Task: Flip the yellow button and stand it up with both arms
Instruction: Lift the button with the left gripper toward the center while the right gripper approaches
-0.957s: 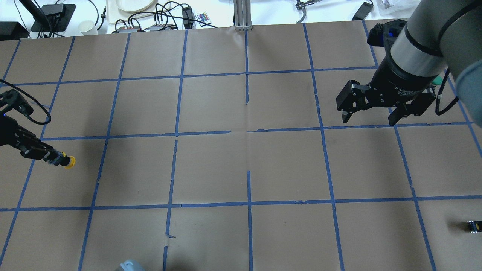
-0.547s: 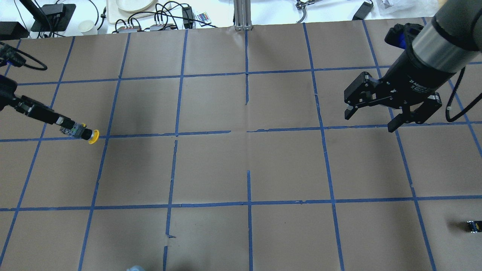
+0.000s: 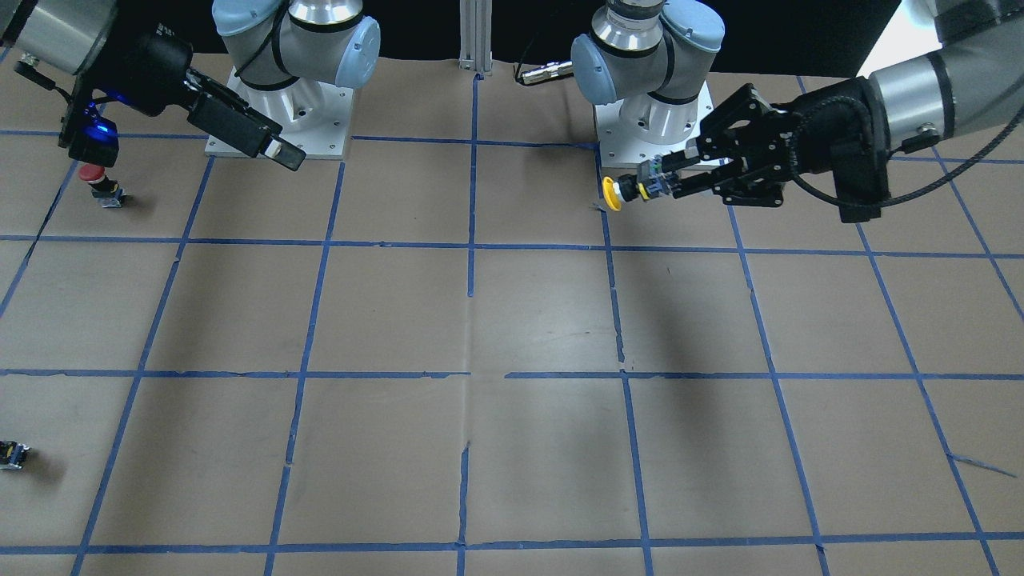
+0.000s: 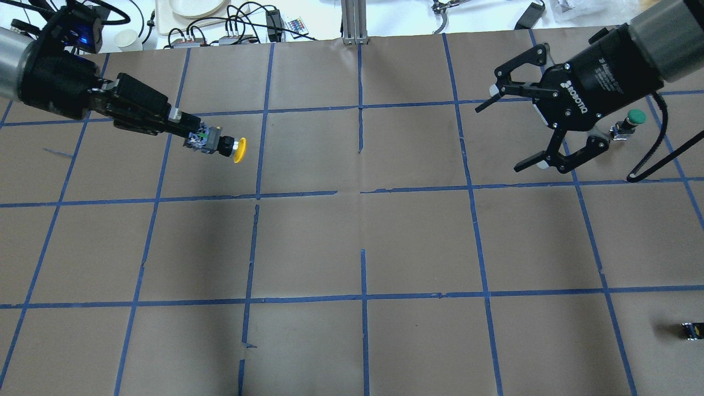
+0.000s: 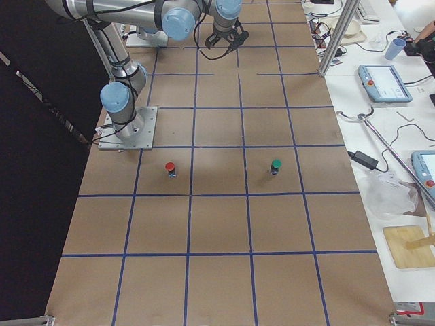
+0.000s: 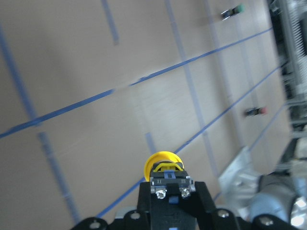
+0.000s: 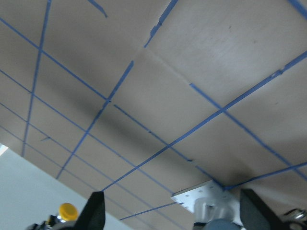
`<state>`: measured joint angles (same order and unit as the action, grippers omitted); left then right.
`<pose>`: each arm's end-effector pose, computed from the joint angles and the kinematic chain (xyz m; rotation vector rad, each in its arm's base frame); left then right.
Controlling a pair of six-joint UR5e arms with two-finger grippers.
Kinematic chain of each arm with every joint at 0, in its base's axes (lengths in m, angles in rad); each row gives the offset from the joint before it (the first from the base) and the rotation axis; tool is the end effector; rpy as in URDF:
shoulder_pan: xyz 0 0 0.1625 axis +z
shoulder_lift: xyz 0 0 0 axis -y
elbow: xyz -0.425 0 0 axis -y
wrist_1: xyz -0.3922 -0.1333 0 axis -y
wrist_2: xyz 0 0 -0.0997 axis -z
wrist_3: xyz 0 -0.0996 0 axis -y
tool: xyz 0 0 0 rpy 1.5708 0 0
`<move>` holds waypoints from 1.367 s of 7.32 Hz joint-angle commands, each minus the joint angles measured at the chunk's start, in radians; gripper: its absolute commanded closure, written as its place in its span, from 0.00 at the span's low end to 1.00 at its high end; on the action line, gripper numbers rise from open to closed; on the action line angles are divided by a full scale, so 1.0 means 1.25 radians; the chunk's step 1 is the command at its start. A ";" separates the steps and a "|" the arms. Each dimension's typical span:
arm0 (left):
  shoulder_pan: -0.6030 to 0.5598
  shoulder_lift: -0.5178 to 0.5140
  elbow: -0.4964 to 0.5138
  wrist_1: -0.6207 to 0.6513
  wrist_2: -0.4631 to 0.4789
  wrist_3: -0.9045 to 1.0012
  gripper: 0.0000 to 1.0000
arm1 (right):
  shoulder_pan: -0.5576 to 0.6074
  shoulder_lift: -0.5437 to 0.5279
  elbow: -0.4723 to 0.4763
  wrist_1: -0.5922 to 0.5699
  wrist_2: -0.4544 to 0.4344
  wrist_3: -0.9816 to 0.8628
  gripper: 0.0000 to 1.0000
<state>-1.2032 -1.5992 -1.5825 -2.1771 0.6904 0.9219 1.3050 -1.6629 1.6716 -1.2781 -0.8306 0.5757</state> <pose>-0.0360 -0.4911 0.4609 -0.2533 -2.0889 0.0320 0.0814 -0.4642 0.4825 1.1134 2.1407 0.5056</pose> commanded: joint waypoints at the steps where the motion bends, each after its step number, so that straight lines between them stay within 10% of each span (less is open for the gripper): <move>1: -0.036 0.004 -0.010 -0.138 -0.137 0.022 0.82 | -0.001 0.053 -0.003 0.000 0.151 0.153 0.00; 5: -0.131 0.018 -0.035 -0.201 -0.389 0.032 0.82 | 0.010 0.043 0.008 0.013 0.341 0.311 0.00; 10: -0.208 0.020 -0.045 -0.189 -0.525 0.082 0.82 | 0.085 0.009 0.009 0.014 0.404 0.380 0.01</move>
<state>-1.4460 -1.5745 -1.6359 -2.4183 0.0580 1.0221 1.3814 -1.6378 1.6823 -1.2625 -0.3369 1.0408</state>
